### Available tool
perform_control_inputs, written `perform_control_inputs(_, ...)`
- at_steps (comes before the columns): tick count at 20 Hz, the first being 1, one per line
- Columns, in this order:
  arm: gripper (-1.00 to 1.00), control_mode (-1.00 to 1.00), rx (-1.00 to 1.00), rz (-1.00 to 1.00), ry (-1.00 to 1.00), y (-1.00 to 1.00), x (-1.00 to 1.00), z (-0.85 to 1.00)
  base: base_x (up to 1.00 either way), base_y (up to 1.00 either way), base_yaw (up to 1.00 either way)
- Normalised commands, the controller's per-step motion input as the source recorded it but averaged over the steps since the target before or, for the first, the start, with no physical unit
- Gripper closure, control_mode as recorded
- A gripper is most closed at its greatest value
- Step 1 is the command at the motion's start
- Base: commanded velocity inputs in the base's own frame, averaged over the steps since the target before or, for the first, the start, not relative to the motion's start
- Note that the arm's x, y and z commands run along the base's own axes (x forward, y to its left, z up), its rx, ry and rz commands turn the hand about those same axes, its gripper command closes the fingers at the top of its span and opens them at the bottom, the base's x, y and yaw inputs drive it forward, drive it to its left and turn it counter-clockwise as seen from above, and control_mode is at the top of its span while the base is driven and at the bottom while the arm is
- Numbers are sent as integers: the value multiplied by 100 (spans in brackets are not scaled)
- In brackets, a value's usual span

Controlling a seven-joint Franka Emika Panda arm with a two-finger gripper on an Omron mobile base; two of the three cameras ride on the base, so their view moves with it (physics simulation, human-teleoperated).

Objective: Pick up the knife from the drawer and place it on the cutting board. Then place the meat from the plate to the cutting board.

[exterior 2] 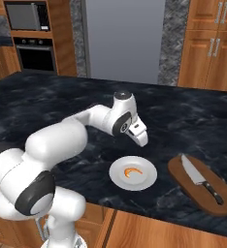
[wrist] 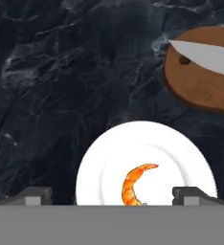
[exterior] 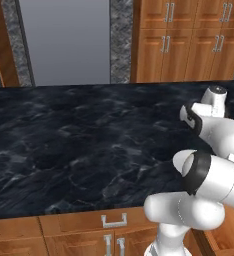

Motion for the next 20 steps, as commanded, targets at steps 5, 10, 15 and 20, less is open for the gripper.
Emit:
perform_control_inputs(5,-100,-100,0,0,6,0,-4,-65,0,0,0)
perform_control_inputs(10,-100,-100,0,0,10,0,-23,-64,0,0,0)
perform_control_inputs(15,-100,-100,0,3,1,0,-40,-40,0,0,0)
perform_control_inputs(20,-100,-100,0,0,5,0,0,-23,0,0,0)
